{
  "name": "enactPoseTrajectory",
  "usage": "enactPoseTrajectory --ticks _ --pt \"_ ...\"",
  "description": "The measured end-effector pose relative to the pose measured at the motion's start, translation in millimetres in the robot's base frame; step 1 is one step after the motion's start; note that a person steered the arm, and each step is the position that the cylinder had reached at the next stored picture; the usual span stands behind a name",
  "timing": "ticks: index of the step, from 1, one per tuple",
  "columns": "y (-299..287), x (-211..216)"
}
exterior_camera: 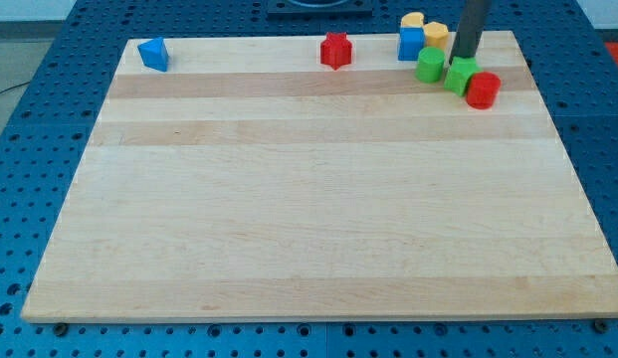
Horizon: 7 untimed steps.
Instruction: Separate the yellow blocks
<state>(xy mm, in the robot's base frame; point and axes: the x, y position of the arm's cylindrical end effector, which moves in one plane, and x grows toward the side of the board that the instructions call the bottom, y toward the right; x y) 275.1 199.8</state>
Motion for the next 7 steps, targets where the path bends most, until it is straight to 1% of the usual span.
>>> enactPoseTrajectory --ticks 1,2,3,4,6,7 --pt "44.3 -6.8" --pt "67.2 -52.1" --pt "49.9 -83.7" --pt "43.0 -82.9" --pt "-9.1 -83.4" --pt "-20.4 -77.2"
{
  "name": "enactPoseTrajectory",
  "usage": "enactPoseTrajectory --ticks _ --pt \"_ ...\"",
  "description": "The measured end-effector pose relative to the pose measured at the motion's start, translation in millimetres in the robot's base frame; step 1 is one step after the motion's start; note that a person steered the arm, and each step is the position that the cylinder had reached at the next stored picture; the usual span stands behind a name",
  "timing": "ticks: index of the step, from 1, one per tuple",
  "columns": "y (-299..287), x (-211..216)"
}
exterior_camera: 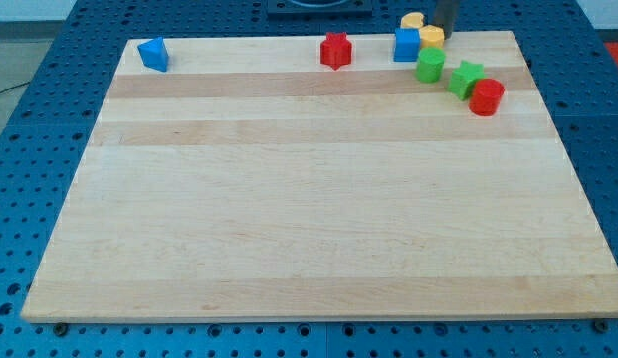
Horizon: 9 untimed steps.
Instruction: Separate the yellow blocks
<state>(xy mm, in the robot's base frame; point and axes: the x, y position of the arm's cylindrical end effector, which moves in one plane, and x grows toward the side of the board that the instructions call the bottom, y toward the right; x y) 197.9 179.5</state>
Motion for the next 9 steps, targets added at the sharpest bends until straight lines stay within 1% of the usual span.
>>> enactPoseTrajectory --ticks 1,2,3,4,5,7,8,9 --pt "-13.7 27.3" --pt "-12.8 42.8" --pt "19.2 33.5" --pt "18.7 5.2" --pt "3.3 -5.2" --pt "-33.8 -3.0" --pt "-39.9 27.7" --pt "-40.4 43.9"
